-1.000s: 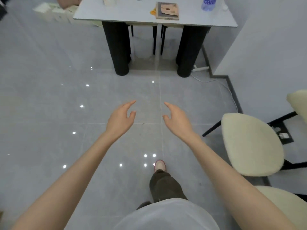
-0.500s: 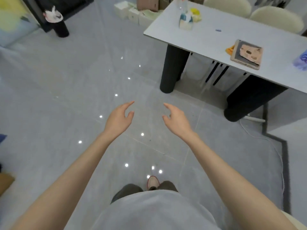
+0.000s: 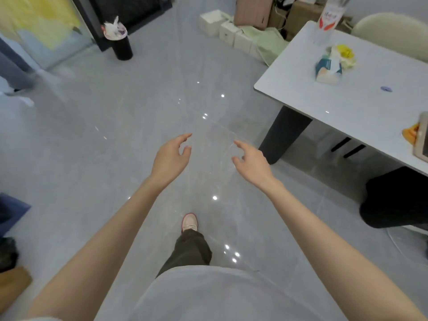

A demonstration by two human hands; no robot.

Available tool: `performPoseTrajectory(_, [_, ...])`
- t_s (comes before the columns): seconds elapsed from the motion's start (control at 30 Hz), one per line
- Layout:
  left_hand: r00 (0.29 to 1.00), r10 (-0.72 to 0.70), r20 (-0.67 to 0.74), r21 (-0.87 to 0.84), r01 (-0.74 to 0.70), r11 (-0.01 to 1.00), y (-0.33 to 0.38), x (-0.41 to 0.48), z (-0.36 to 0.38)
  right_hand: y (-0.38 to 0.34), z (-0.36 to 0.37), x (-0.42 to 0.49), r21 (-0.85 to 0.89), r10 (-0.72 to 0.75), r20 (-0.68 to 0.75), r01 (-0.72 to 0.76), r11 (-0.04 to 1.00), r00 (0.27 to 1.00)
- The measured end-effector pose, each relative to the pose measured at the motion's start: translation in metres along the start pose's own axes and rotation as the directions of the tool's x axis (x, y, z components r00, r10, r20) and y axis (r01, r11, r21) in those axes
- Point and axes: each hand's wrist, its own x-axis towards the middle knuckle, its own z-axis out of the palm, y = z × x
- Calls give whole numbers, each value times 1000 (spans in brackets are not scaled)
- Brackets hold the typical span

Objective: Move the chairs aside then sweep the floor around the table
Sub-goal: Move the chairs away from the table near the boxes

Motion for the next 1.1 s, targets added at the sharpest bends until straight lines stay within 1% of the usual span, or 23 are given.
performPoseTrajectory(0.2, [993,42,110,57,-49,997,-8,165,-45,-53,-11,146,64,73,-33,-71,995,997])
performPoseTrajectory(0.37, [986,78,145,67,-88,994,-3,280,-61,-76,-28,249,75,109,-56,-105,992,992])
performPoseTrajectory(0.47, [979,101,180,66,-114,991,-2,345,-61,-79,-39,311,79,127,-88,-120,990,988])
performPoseTrajectory(0.6, [970,127,208,93,-149,984,0,429,-54,-75,-46,389,96,145,-80,-137,986,986])
performPoseTrajectory(0.77, [959,154,238,122,-187,975,13,566,-35,-57,-66,518,132,193,-100,-179,975,976])
performPoseTrajectory(0.8, [955,152,256,134,-191,972,20,601,-31,-55,-76,552,147,214,-96,-198,969,972])
performPoseTrajectory(0.9, [944,161,288,147,-209,967,36,671,-26,-52,-100,616,178,238,-89,-220,959,967])
performPoseTrajectory(1.03, [934,213,288,131,-259,957,71,777,-22,-49,-146,709,197,269,-154,-237,951,951])
performPoseTrajectory(1.1, [924,242,295,126,-289,949,84,815,-17,-46,-163,739,198,286,-176,-251,948,942])
